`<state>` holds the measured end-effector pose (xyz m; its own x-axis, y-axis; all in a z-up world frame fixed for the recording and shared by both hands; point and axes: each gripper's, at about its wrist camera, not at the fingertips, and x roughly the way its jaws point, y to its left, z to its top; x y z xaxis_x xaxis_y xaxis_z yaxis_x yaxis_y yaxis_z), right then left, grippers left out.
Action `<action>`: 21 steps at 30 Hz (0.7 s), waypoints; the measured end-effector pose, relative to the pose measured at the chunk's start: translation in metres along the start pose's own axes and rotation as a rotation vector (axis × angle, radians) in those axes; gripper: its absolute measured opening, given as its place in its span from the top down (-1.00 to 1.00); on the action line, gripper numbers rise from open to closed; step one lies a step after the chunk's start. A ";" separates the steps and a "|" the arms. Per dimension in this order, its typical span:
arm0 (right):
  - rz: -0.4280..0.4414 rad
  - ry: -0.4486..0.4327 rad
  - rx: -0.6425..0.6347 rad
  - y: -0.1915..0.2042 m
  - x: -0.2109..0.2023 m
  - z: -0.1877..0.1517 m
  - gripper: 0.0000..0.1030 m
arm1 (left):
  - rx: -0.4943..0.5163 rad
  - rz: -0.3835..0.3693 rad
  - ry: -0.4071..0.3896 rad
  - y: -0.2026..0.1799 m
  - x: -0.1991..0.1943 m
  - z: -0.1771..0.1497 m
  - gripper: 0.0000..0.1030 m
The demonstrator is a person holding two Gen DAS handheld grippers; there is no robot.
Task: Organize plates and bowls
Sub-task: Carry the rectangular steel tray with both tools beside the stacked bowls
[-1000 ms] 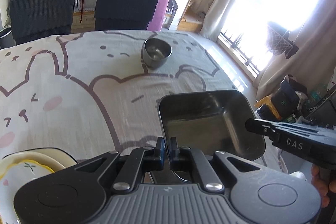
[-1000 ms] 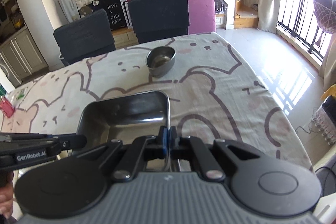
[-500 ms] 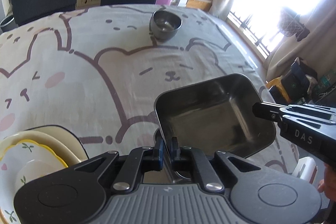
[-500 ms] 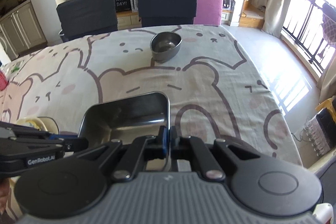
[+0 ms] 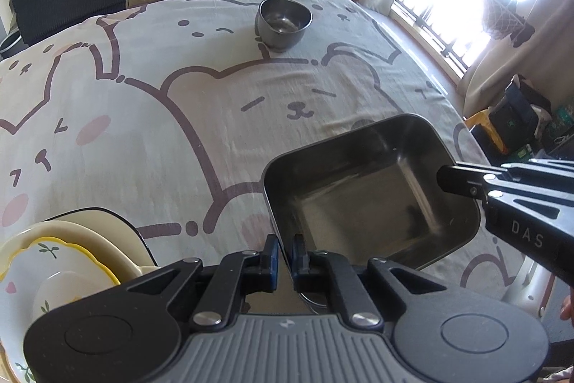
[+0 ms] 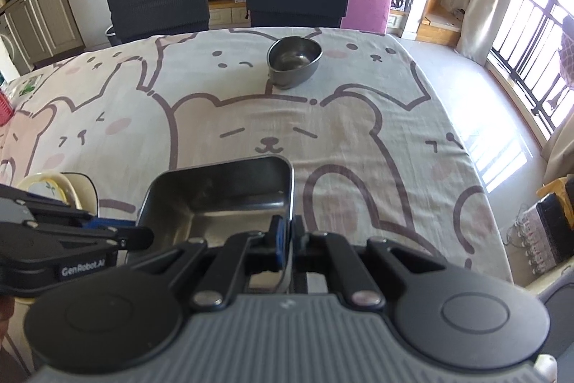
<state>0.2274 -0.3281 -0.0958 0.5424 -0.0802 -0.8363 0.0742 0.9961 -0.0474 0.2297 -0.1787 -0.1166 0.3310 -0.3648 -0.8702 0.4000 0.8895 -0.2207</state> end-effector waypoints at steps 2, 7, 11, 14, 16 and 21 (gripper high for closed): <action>0.000 0.004 -0.010 0.001 0.001 0.000 0.88 | 0.006 0.007 0.006 0.000 0.001 -0.001 0.84; 0.003 0.009 -0.026 0.003 0.001 -0.001 0.88 | 0.021 0.017 0.019 -0.002 0.004 -0.002 0.82; 0.001 0.014 -0.030 0.004 0.002 -0.001 0.88 | 0.037 0.024 0.030 -0.005 0.008 -0.003 0.81; -0.007 0.030 -0.040 0.004 0.005 -0.001 0.86 | 0.050 0.028 0.039 -0.008 0.010 -0.005 0.81; -0.016 0.043 -0.050 0.005 0.009 -0.002 0.86 | 0.053 0.032 0.046 -0.009 0.013 -0.005 0.81; -0.041 0.074 -0.087 0.009 0.017 -0.005 0.85 | 0.064 0.043 0.058 -0.010 0.017 -0.005 0.81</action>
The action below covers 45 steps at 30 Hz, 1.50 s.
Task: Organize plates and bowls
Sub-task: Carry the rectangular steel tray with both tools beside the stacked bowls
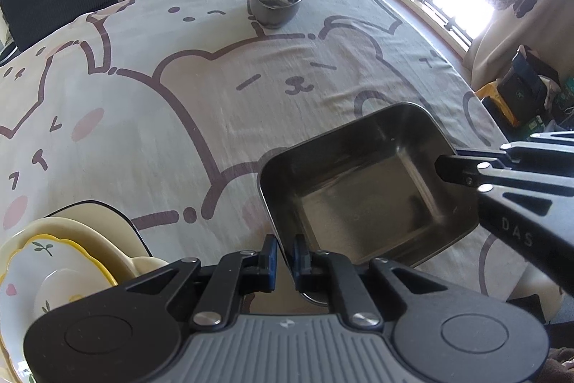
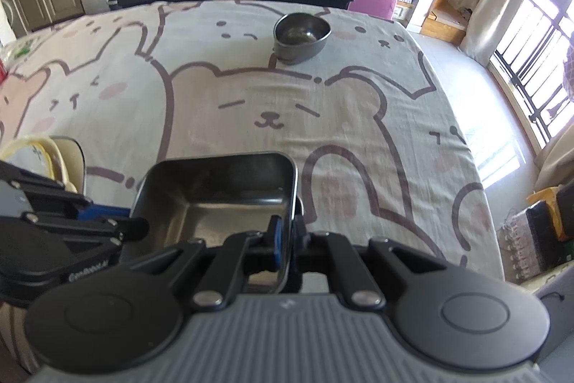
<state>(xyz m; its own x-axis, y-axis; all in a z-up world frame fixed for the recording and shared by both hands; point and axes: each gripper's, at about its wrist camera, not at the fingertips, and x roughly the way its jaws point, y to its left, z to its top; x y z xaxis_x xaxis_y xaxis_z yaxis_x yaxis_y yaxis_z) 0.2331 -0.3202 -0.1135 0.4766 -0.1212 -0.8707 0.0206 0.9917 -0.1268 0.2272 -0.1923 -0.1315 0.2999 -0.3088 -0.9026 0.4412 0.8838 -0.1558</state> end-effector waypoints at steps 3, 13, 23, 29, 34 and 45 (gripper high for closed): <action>-0.014 0.015 -0.018 0.002 0.004 -0.001 0.85 | 0.009 0.002 0.004 -0.002 0.001 -0.001 0.81; -0.027 0.065 -0.033 0.000 0.019 -0.002 0.85 | 0.024 -0.001 0.010 -0.005 0.003 -0.002 0.81; -0.044 0.100 -0.037 -0.002 0.034 -0.002 0.85 | 0.035 -0.018 0.010 -0.008 0.003 -0.002 0.79; -0.048 0.117 -0.041 -0.002 0.040 0.000 0.85 | 0.042 -0.010 0.018 -0.009 0.006 -0.003 0.79; -0.051 0.130 -0.055 0.001 0.044 0.000 0.84 | 0.044 -0.008 0.022 -0.008 0.007 -0.003 0.79; -0.045 0.138 -0.036 -0.004 0.053 0.000 0.84 | 0.051 -0.027 0.020 -0.010 0.008 -0.004 0.76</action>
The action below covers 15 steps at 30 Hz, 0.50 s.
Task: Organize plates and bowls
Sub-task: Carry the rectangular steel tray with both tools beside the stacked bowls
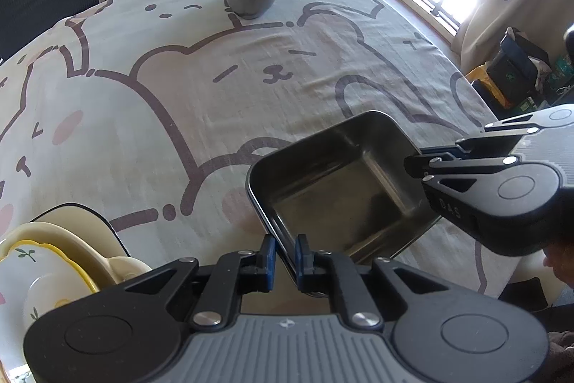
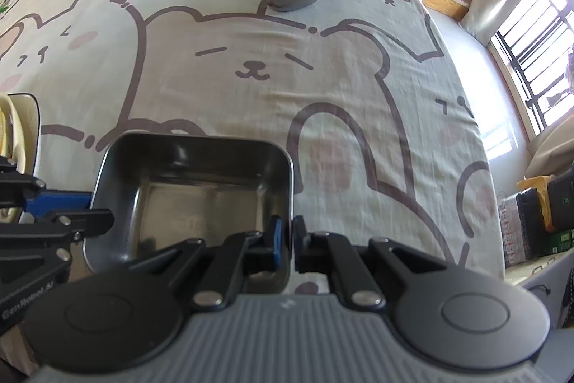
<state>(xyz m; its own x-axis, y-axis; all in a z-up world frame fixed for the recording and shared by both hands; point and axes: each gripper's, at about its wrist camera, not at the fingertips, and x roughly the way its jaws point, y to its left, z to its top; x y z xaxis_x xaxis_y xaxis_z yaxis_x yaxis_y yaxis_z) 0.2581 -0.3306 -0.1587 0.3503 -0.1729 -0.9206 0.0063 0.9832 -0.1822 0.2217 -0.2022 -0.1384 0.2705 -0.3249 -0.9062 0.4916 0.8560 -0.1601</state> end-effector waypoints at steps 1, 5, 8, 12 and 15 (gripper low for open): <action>0.000 0.001 0.000 0.000 0.001 0.000 0.84 | 0.001 -0.004 0.000 0.000 0.000 0.000 0.75; 0.001 0.003 0.006 -0.004 0.004 0.001 0.84 | 0.015 -0.015 0.002 -0.003 0.000 -0.001 0.73; 0.006 -0.018 0.016 -0.006 0.003 0.002 0.85 | 0.029 -0.024 -0.002 -0.005 0.000 -0.001 0.73; 0.031 -0.026 0.015 -0.006 0.002 0.003 0.85 | 0.035 -0.025 -0.001 -0.006 0.001 -0.002 0.73; 0.029 -0.024 0.000 -0.002 0.002 0.002 0.84 | 0.033 -0.028 0.000 -0.005 0.001 -0.001 0.73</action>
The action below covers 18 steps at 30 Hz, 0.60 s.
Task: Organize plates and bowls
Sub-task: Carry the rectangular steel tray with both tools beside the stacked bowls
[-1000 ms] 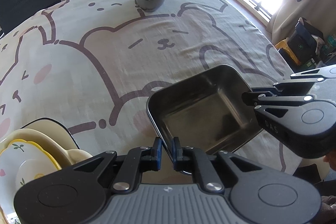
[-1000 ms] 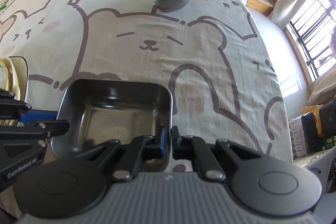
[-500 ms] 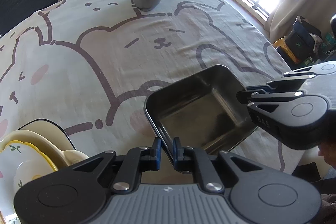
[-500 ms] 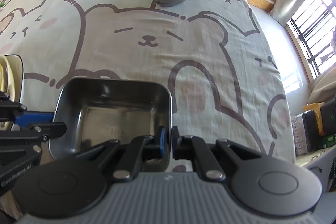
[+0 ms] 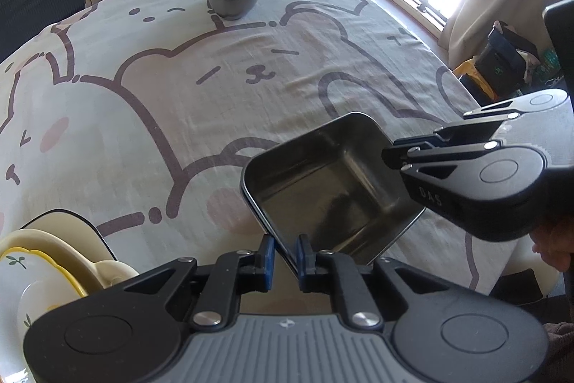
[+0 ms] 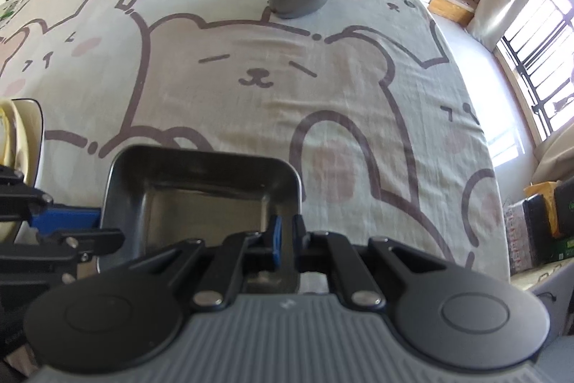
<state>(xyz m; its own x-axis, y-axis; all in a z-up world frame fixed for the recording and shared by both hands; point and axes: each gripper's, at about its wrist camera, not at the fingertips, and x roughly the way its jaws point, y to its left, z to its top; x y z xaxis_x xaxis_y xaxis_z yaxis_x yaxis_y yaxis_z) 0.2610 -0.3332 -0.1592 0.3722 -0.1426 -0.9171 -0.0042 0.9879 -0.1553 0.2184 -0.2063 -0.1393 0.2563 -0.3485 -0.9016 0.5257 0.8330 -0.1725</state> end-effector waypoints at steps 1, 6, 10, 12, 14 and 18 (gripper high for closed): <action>0.005 0.004 0.000 0.000 0.000 0.000 0.84 | 0.000 -0.001 0.000 0.000 0.000 0.000 0.73; 0.007 0.006 -0.004 0.000 -0.001 -0.002 0.84 | -0.003 -0.003 -0.001 0.001 -0.001 0.000 0.73; 0.011 0.010 0.000 -0.002 -0.002 -0.003 0.83 | 0.001 0.000 0.000 0.001 -0.001 0.000 0.71; 0.013 0.012 0.003 -0.003 -0.003 -0.004 0.83 | 0.001 0.004 -0.001 0.001 -0.001 0.000 0.71; 0.017 0.010 0.008 -0.004 -0.005 -0.005 0.83 | -0.003 0.001 -0.005 0.002 -0.003 0.001 0.69; 0.034 0.008 0.021 -0.006 -0.008 -0.006 0.82 | -0.006 -0.004 -0.012 0.002 -0.006 0.001 0.57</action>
<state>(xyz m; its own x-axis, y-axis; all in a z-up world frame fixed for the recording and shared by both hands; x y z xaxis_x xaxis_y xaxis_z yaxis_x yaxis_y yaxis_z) 0.2524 -0.3388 -0.1532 0.3651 -0.1090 -0.9246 0.0025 0.9932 -0.1161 0.2184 -0.2032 -0.1335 0.2645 -0.3567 -0.8960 0.5220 0.8342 -0.1780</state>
